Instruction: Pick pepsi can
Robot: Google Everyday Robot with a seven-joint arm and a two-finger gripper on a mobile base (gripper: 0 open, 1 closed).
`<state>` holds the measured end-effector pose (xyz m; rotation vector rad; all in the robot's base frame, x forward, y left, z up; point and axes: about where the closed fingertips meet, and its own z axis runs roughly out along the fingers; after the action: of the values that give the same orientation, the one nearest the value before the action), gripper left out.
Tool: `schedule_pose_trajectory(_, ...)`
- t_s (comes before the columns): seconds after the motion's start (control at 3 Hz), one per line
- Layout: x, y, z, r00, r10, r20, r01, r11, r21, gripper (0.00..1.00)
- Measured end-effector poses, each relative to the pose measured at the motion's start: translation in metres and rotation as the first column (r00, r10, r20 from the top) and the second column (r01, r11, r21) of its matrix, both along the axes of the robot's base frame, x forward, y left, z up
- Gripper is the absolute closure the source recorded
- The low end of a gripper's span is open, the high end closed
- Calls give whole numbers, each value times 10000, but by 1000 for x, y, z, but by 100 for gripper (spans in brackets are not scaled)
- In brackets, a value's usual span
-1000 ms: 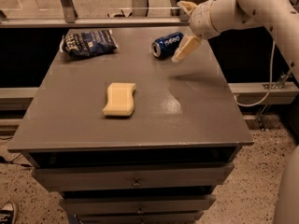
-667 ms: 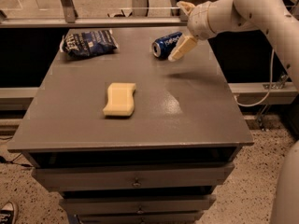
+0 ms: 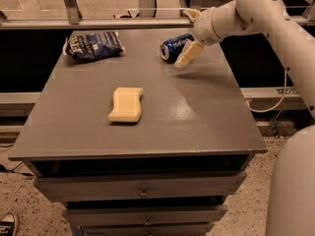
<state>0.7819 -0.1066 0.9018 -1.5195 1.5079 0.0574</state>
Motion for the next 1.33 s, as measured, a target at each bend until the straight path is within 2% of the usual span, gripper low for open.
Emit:
schedule_pose_trajectory(0.67,18,4,-14,9974,56,-716,-51,10000,69,0)
schedule_pose_trajectory(1.33,27,9,-24,9899,184,-1403,-137,9993,339,0)
